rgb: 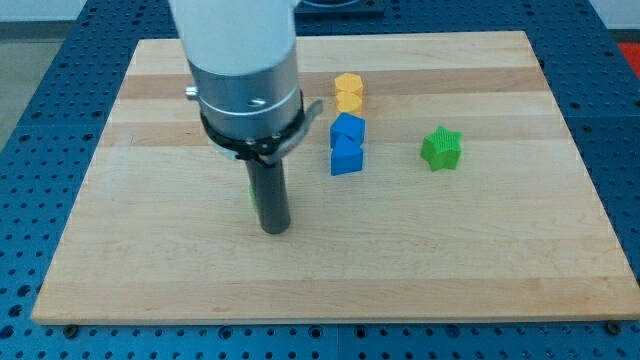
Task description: Push the green circle into the red blocks
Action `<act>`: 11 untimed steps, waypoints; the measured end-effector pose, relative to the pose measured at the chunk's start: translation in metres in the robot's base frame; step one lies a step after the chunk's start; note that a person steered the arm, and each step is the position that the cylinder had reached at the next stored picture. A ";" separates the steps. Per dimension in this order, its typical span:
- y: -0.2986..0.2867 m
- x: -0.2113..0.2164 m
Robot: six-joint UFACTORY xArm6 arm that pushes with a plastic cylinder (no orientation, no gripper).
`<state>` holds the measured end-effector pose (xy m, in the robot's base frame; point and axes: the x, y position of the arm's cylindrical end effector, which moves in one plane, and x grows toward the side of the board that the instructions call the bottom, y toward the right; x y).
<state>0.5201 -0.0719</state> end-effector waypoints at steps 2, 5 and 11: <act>-0.011 -0.036; -0.011 -0.087; -0.021 -0.172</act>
